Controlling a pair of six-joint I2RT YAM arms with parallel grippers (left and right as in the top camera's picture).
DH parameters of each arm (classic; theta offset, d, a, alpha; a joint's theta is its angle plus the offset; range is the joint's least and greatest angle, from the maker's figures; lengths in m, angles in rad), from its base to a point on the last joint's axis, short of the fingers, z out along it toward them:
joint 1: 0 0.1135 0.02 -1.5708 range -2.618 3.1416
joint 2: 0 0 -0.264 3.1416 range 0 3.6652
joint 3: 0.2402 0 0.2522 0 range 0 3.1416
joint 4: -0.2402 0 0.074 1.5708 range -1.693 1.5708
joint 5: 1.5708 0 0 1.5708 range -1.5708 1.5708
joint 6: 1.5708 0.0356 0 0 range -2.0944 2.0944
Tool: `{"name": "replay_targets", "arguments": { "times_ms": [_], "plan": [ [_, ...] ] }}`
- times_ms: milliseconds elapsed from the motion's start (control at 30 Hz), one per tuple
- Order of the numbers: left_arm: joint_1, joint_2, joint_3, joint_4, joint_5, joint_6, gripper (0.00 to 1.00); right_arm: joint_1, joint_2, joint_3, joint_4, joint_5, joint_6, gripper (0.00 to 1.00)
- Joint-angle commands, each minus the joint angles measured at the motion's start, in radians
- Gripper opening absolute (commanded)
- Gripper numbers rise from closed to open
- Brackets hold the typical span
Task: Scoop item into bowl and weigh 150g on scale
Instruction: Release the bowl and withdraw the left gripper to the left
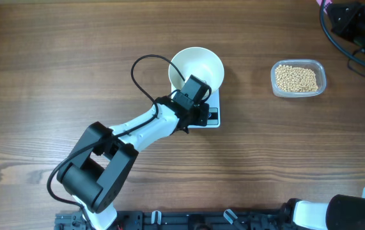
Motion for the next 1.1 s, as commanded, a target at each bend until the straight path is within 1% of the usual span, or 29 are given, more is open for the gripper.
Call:
{"name": "replay_targets", "arguments": {
  "times_ms": [0, 133, 233, 433, 467, 500, 533, 600, 633, 667, 700, 733, 767, 867, 1000, 1067],
  "plan": [
    [0.009, 0.066, -0.018, -0.017, -0.059, 0.005, 0.04, -0.003, -0.012, 0.015, -0.001, -0.017, 0.007, 0.04],
    [0.012, 0.045, -0.015, -0.054, -0.060, 0.005, 0.04, -0.003, -0.012, 0.015, 0.000, -0.017, 0.007, 0.04],
    [0.021, -0.014, -0.013, -0.082, -0.060, 0.005, 0.04, -0.003, -0.012, 0.015, 0.001, -0.017, 0.007, 0.04],
    [0.031, -0.239, -0.011, -0.085, -0.024, 0.005, 0.04, -0.003, -0.012, 0.015, 0.003, -0.017, 0.007, 0.04],
    [0.031, -0.284, -0.010, -0.085, -0.013, 0.005, 0.07, -0.003, -0.012, 0.015, 0.003, -0.017, 0.007, 0.04],
    [0.031, -0.361, -0.010, -0.089, -0.003, 0.005, 0.11, -0.003, -0.012, 0.015, 0.002, -0.017, 0.007, 0.05],
    [0.031, -0.402, -0.010, -0.092, -0.003, 0.005, 0.21, -0.003, -0.012, 0.015, 0.002, -0.017, 0.007, 0.04],
    [0.031, -0.480, -0.010, -0.105, -0.016, 0.006, 0.30, -0.003, -0.012, 0.015, -0.001, -0.017, 0.007, 0.04],
    [0.035, -0.518, -0.010, -0.117, -0.031, 0.009, 0.37, -0.003, -0.012, 0.015, -0.003, -0.017, 0.007, 0.04],
    [0.040, -0.552, -0.010, -0.135, -0.059, 0.009, 0.48, -0.002, -0.012, 0.015, -0.005, -0.017, 0.007, 0.04],
    [0.048, -0.583, -0.010, -0.157, -0.095, 0.009, 0.69, -0.003, -0.012, 0.015, -0.007, -0.017, 0.007, 0.04],
    [0.059, -0.612, -0.010, -0.183, -0.134, 0.009, 0.97, -0.003, -0.012, 0.015, -0.011, -0.017, 0.006, 0.04],
    [0.074, -0.641, -0.010, -0.213, -0.179, 0.009, 1.00, -0.003, -0.012, 0.015, -0.015, -0.017, 0.004, 0.04],
    [0.142, -0.714, -0.010, -0.311, -0.296, 0.008, 1.00, -0.003, -0.012, 0.015, -0.032, -0.017, -0.013, 0.04],
    [0.262, -0.764, -0.011, -0.428, -0.360, 0.008, 1.00, -0.002, -0.012, 0.015, -0.079, -0.017, -0.095, 0.04],
    [0.315, -0.766, -0.011, -0.474, -0.362, 0.008, 1.00, -0.002, -0.012, 0.015, -0.097, -0.016, -0.138, 0.04]
  ]
}}
